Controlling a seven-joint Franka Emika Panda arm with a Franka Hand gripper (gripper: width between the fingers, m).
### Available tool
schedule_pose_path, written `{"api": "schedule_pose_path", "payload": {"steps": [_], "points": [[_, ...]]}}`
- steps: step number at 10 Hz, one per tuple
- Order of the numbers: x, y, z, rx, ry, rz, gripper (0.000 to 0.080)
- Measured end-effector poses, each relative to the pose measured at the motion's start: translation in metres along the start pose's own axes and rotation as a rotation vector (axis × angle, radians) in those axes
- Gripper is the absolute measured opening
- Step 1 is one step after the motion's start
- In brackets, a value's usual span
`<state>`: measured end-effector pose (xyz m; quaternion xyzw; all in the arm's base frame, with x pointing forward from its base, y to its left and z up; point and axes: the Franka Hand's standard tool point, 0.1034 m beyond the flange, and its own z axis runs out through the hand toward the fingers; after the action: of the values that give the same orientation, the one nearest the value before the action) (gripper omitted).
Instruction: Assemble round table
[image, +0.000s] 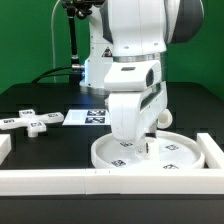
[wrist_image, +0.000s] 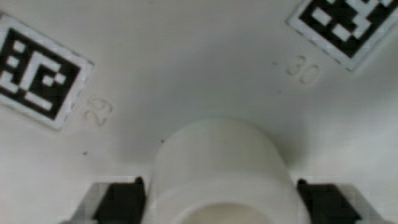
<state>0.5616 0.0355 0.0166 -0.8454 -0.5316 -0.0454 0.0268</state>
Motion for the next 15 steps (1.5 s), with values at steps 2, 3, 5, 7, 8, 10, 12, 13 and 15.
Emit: {"api": "schedule_pose_path", "payload": {"steps": [2, 3, 5, 7, 8, 10, 12, 13, 15], "points": [[0.000, 0.000, 0.000, 0.000, 0.000, 0.001, 0.0585], [-0.001, 0.000, 0.000, 0.000, 0.000, 0.001, 0.0636], [-0.002, -0.003, -0.017, -0.014, 0.000, 0.018, 0.0646], [-0.010, -0.011, -0.042, -0.037, 0.000, 0.073, 0.0649], [-0.015, -0.021, -0.053, -0.056, 0.006, 0.165, 0.0649], [-0.021, -0.046, -0.061, -0.077, 0.015, 0.307, 0.0649], [-0.020, -0.053, -0.059, -0.079, 0.018, 0.340, 0.0649], [-0.021, -0.053, -0.059, -0.079, 0.018, 0.340, 0.0649], [-0.020, -0.054, -0.059, -0.074, 0.028, 0.483, 0.0649]]}}
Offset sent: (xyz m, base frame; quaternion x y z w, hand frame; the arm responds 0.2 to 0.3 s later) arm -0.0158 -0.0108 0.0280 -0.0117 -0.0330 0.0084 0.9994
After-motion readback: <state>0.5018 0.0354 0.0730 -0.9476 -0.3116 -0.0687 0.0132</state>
